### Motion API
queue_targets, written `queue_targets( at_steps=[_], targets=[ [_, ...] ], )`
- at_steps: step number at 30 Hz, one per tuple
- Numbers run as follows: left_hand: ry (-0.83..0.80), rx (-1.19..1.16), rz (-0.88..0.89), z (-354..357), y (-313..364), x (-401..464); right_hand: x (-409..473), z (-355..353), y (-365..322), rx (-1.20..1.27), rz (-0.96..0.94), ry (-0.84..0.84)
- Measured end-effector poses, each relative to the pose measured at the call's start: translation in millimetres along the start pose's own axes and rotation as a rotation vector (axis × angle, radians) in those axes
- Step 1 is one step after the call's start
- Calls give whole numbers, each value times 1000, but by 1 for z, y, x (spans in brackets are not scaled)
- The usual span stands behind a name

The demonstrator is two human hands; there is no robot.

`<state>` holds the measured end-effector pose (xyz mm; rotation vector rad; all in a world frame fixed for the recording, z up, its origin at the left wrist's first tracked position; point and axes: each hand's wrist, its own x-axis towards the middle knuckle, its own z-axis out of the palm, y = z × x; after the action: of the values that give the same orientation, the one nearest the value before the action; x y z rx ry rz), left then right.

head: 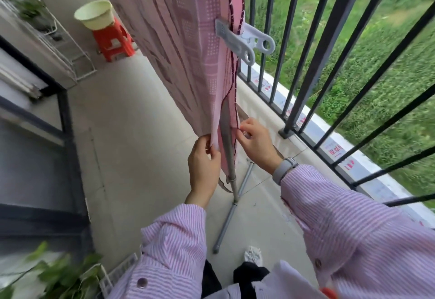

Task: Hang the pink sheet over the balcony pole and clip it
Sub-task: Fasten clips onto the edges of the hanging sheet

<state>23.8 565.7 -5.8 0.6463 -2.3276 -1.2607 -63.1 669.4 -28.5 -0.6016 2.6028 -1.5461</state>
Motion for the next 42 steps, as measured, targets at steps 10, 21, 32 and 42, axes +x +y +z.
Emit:
queue_targets(
  at_steps=[10, 21, 32, 42],
  targets=[
    [-33, -87, -7, 12, -1, -13, -39, -19, 13, -195, -220, 63],
    [-86, -56, 17, 13, 0, -2, -33, 5, 9, 11, -135, -49],
    [-18, 50, -39, 19, 25, 4, -39, -6, 16, -76, -150, -192],
    [-53, 37, -15, 10, 17, 3, -64, -19, 37, 302, 562, -151]
  ],
)
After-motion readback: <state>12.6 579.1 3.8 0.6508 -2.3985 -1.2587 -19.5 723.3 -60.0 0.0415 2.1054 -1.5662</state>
